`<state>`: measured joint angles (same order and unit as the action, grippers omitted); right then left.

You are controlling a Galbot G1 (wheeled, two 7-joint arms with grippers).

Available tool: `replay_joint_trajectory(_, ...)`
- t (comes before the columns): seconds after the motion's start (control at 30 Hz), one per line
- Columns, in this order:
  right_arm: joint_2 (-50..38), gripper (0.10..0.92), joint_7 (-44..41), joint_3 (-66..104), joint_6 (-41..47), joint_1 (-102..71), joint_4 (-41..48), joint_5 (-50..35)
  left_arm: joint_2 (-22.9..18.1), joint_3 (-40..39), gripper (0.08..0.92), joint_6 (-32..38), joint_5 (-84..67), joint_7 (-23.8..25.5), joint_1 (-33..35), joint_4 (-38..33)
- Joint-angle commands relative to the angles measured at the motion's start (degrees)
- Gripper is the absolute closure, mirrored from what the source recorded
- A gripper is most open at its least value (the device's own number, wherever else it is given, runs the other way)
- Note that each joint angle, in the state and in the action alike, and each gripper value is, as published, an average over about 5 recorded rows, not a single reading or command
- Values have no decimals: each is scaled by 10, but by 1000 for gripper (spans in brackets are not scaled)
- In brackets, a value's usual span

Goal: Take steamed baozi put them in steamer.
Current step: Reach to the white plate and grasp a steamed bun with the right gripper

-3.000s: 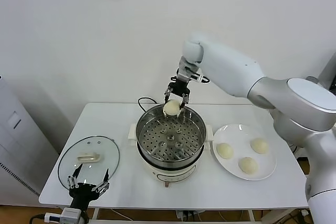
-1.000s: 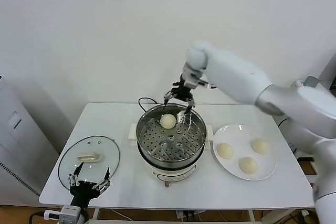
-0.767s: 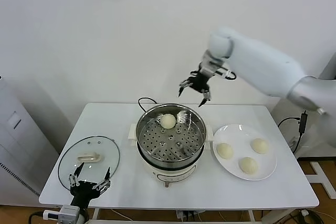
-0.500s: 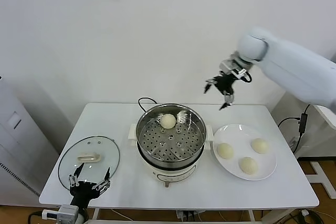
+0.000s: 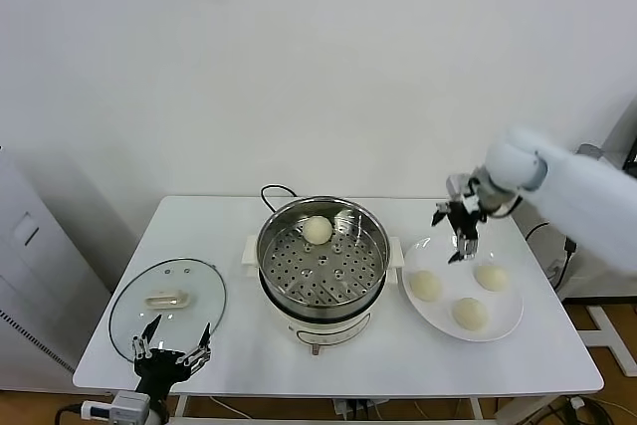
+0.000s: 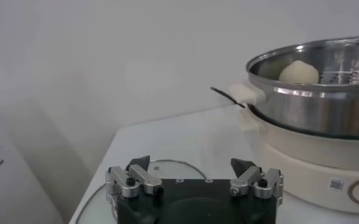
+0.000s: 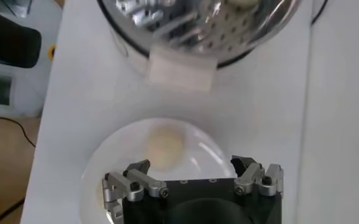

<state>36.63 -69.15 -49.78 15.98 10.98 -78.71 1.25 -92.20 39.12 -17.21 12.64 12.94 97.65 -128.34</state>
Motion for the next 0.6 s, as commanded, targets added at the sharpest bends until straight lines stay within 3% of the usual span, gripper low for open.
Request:
replay_joint_trajectory(0.03,10,203,42,98,35,-144,11,70,2,0,177,-1,0,0,0,4)
replay_joint_trajectory(0.6,85,203,61,117,5,-162,101,88,4,4,177,0,0,0,-4,22)
